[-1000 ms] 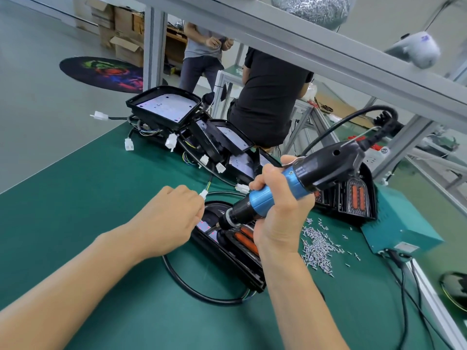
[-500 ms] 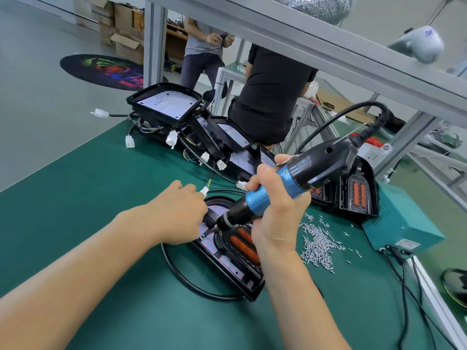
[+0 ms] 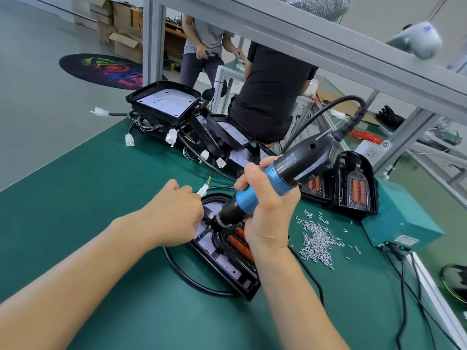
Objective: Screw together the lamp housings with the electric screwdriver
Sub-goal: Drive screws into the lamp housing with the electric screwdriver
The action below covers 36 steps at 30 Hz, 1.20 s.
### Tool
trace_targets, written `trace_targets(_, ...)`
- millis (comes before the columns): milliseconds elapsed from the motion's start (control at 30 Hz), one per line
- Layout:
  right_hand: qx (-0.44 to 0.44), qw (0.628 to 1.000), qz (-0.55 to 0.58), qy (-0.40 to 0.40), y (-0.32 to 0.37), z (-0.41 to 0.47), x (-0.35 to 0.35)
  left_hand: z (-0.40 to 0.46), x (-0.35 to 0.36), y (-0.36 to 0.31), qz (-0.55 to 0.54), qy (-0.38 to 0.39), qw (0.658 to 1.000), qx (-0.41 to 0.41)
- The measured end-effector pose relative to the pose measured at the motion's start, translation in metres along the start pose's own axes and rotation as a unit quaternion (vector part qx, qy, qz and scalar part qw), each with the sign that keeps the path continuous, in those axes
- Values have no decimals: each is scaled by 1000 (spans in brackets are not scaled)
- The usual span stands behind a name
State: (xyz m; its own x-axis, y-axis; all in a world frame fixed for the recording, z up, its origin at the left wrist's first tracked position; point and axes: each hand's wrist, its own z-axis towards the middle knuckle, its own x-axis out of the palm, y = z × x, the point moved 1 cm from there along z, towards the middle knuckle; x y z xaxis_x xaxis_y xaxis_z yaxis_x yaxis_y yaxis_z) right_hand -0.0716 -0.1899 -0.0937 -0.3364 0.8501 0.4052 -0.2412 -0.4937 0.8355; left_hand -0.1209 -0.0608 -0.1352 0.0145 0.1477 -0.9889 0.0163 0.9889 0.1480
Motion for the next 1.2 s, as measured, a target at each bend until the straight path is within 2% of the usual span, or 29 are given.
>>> trace_targets(133, 2, 1000, 1, 19, 2, -2, 3, -1, -1, 0, -8, 1, 1000, -4)
trace_targets(300, -14, 1000, 0, 6, 7, -4, 0, -2, 0, 0, -25, -4, 1000, -12)
trace_targets(500, -56, 996, 19, -73, 32, 6, -25, -4, 1, 2, -115, -42, 991, -60)
trace_targets(700, -103, 983, 8, -153, 78, 9, -90, -9, 9, -2, -214, -84, 967, -113)
trace_targets(867, -120, 966, -64, -221, 113, 2, -161, -12, 14, -3, -272, -125, 945, -129)
trace_targets(1033, -34, 952, -127, -277, 130, 0, -228, -13, 21, -3, -303, -141, 931, -150)
trace_targets(1200, 89, 922, -258, -275, 136, 1, -277, -11, 27, 0, -329, -141, 919, -166)
